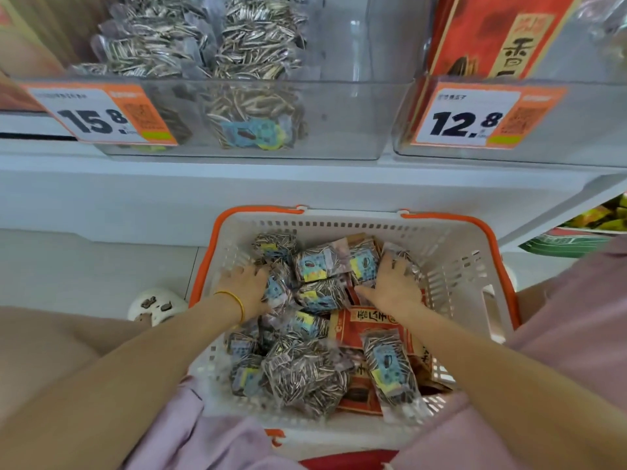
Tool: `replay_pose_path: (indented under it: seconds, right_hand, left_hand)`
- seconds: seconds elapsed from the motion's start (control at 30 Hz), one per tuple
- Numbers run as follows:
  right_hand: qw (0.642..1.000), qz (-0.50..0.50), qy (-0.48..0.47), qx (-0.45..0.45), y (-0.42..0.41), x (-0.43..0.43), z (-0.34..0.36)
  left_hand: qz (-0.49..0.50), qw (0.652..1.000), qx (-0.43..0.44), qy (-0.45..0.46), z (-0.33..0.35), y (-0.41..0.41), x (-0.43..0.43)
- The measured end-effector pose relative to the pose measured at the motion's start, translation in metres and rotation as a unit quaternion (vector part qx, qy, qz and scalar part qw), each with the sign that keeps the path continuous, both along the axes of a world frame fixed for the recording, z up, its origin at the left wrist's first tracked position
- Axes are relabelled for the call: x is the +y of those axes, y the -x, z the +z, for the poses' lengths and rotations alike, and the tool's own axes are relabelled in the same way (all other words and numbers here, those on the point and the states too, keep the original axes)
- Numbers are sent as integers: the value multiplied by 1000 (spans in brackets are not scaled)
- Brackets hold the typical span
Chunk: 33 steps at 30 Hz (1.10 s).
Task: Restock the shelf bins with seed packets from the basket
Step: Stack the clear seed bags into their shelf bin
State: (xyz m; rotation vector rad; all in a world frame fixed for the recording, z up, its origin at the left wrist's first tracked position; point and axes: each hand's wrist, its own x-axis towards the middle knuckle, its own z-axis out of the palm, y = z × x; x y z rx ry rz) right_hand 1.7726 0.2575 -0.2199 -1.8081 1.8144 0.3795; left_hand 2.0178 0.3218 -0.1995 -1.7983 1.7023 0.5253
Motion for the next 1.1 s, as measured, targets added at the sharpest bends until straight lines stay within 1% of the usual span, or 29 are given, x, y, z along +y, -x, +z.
replay_pose_path:
  seconds: [0.07,0.17,0.33,0.4,0.47,0.5,0.57,0.63,0.7,0.77,0.83,0.9,0.97,1.1]
  right_hand:
    - [1000,-5,0,-2,0,2,-3]
    - [995,-54,-26,-75,1,2,-8]
    - [990,-89,18,-113,8,-4,-6]
    - [982,-107,7,-159,7,-10,-2]
    - [969,-119,-18,-214,5,-12,4]
    - [965,-126,-23,-229,4,-11,8]
    - [952,-162,-3,-261,4,-9,17]
    - [921,-218,5,-322,5,-8,35]
    - [889,-229,-26,-396,6,-7,61]
    - [860,-195,-97,-462,6,-3,87]
    - [823,-157,-170,-518,3,5,108]
    - [822,-115,-175,-529,0,11,119]
    - [814,-107,-168,-546,-3,16,127]
    - [757,-111,-223,-604,-5,26,138]
  left_hand:
    - [28,999,18,18,-8,-1,1]
    - [51,998,31,35,-16,-1,2]
    - [136,988,65,29,-9,1,-3]
    - [180,976,115,27,-2,1,-5]
    - [235,950,201,39,6,1,-6]
    - [247,937,242,49,10,1,-7]
    - [232,925,294,62,21,2,-9]
    - [225,912,337,71,38,4,-13]
    - [234,893,373,90,55,5,-17]
    - [267,858,429,92,71,6,-19]
    - [299,816,490,67,86,10,-18]
    - [307,785,536,44,99,14,-18]
    - [317,746,585,20,110,20,-17]
    - [349,666,658,-34,129,24,-11]
